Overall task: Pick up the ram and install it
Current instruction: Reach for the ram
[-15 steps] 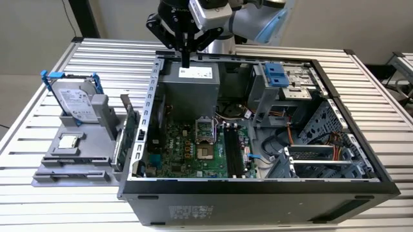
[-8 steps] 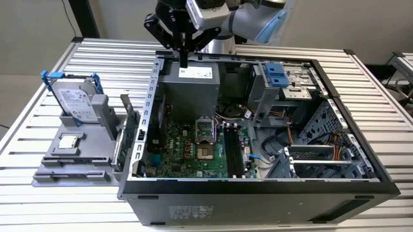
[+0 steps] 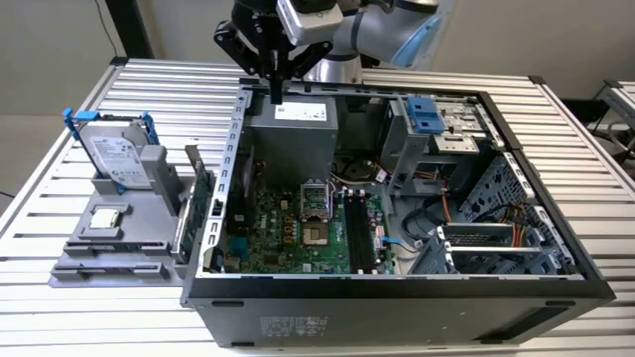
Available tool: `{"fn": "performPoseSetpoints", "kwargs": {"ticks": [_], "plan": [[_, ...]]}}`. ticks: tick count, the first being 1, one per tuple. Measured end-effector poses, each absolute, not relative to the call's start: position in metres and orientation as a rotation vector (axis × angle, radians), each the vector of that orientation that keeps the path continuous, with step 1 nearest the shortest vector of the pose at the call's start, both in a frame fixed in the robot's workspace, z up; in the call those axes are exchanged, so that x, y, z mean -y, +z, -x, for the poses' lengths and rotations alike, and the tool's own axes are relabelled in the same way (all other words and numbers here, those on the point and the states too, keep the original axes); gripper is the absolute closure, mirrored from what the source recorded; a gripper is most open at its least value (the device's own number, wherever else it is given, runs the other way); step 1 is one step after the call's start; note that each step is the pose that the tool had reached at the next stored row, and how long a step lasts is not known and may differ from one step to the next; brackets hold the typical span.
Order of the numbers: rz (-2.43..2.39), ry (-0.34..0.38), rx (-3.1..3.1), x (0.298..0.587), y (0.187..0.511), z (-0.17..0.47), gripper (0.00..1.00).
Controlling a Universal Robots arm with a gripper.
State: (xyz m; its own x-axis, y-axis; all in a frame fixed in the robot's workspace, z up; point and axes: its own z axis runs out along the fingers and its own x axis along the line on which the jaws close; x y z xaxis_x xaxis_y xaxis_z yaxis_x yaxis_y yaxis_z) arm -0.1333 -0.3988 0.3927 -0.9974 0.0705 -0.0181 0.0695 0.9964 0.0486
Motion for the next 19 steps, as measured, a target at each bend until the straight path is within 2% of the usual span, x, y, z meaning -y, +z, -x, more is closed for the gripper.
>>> {"fn": "performPoseSetpoints", "kwargs": {"ticks": [19], "plan": [[-0.109,0.075,-3.119,0.399,0.393,0.151,1.0]]}}
